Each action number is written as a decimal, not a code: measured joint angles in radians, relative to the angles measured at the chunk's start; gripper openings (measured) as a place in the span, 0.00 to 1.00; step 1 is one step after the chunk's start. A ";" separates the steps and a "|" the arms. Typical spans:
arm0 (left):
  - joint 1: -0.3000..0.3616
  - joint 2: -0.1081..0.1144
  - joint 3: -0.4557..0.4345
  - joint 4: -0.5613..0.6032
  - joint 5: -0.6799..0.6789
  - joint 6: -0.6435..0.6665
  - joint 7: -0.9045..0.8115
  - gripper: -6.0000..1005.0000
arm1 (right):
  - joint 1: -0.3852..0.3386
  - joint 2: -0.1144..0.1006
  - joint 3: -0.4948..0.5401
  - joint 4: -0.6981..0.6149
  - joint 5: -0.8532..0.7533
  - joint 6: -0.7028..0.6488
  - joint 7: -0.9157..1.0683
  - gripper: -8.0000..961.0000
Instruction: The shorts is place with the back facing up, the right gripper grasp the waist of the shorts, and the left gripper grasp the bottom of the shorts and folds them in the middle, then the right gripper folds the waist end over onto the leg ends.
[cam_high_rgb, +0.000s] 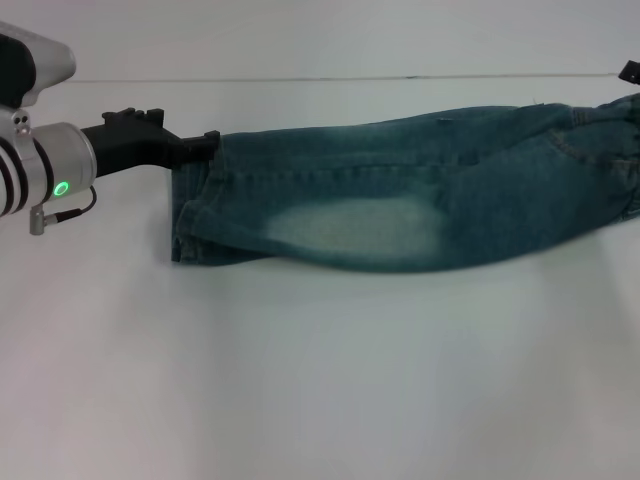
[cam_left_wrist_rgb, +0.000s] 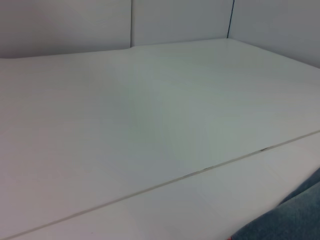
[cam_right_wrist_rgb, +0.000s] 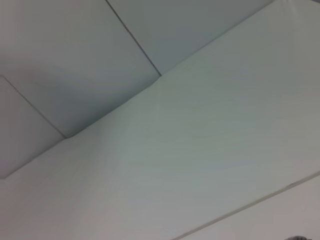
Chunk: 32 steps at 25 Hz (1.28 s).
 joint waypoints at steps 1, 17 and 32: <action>0.001 0.000 0.000 0.000 0.000 0.000 0.000 0.91 | -0.002 0.000 0.000 -0.002 0.001 -0.012 0.003 1.00; 0.008 0.000 0.012 0.002 0.000 0.004 0.004 0.91 | -0.056 0.005 0.005 -0.024 0.049 -0.071 0.063 1.00; 0.014 0.000 0.012 0.004 0.000 0.009 0.004 0.91 | -0.146 0.016 0.007 -0.093 0.145 -0.141 0.063 1.00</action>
